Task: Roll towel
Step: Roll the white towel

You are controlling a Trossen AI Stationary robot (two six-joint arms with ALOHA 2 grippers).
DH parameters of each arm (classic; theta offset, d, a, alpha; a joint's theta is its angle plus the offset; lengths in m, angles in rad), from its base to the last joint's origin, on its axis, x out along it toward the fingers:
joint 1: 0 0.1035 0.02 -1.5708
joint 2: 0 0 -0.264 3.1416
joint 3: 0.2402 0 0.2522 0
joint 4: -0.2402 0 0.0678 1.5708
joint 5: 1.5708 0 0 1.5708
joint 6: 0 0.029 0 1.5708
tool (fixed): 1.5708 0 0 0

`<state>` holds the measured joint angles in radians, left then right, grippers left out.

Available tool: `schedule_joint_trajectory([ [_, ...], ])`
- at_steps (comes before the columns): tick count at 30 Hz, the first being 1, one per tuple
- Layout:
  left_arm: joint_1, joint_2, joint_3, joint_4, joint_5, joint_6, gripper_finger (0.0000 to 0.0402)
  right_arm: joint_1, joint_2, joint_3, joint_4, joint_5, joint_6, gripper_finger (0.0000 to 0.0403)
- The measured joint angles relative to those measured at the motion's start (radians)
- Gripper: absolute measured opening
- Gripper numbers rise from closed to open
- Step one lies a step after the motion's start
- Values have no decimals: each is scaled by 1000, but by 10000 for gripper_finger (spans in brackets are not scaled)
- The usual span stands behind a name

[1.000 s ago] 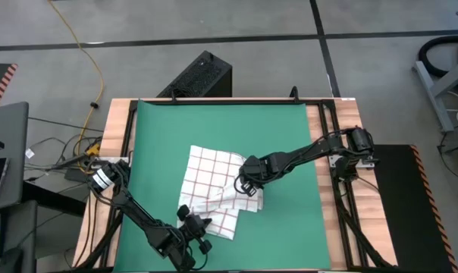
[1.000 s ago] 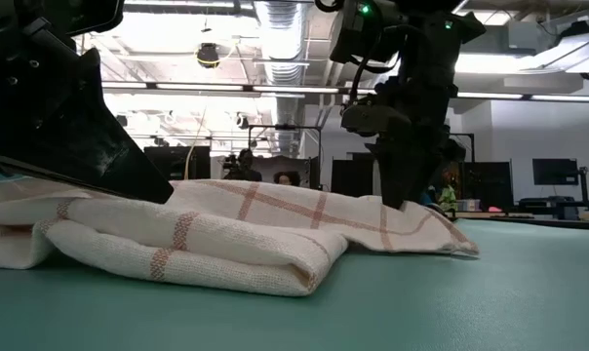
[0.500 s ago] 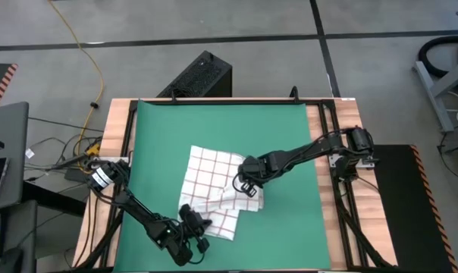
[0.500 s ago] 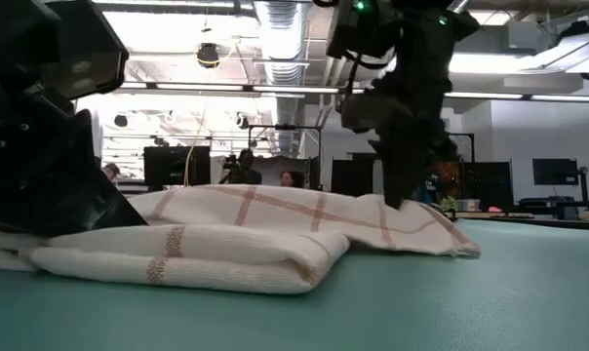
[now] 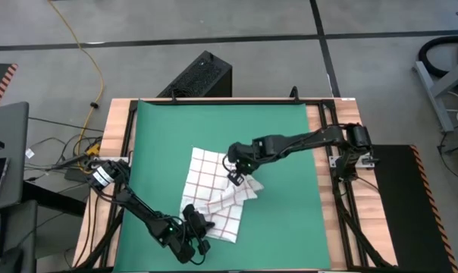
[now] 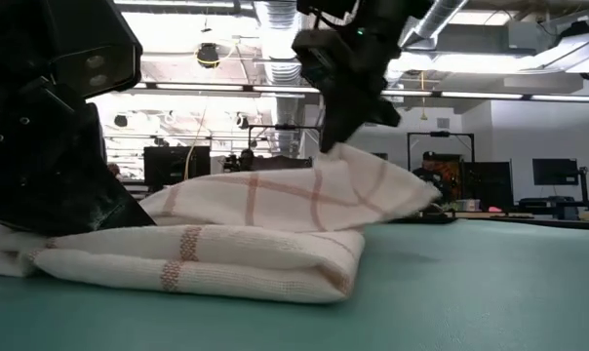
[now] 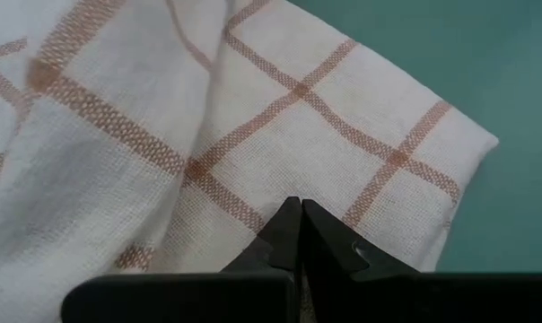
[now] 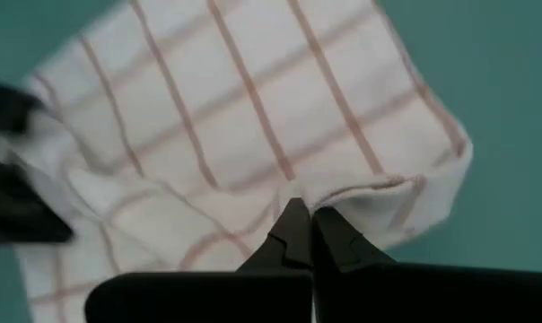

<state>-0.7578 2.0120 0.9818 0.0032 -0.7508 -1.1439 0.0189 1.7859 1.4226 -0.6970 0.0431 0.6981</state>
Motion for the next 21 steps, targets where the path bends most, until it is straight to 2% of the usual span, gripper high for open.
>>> schedule_joint_trajectory([
  [11, 0, 2, 0, -2, 5, -10, 0, -113, 2, 24, 198, -100, 0, 3],
  [21, 0, 2, 0, -5, 7, -50, 0, -173, 3, 24, 112, -99, -33, 7],
])
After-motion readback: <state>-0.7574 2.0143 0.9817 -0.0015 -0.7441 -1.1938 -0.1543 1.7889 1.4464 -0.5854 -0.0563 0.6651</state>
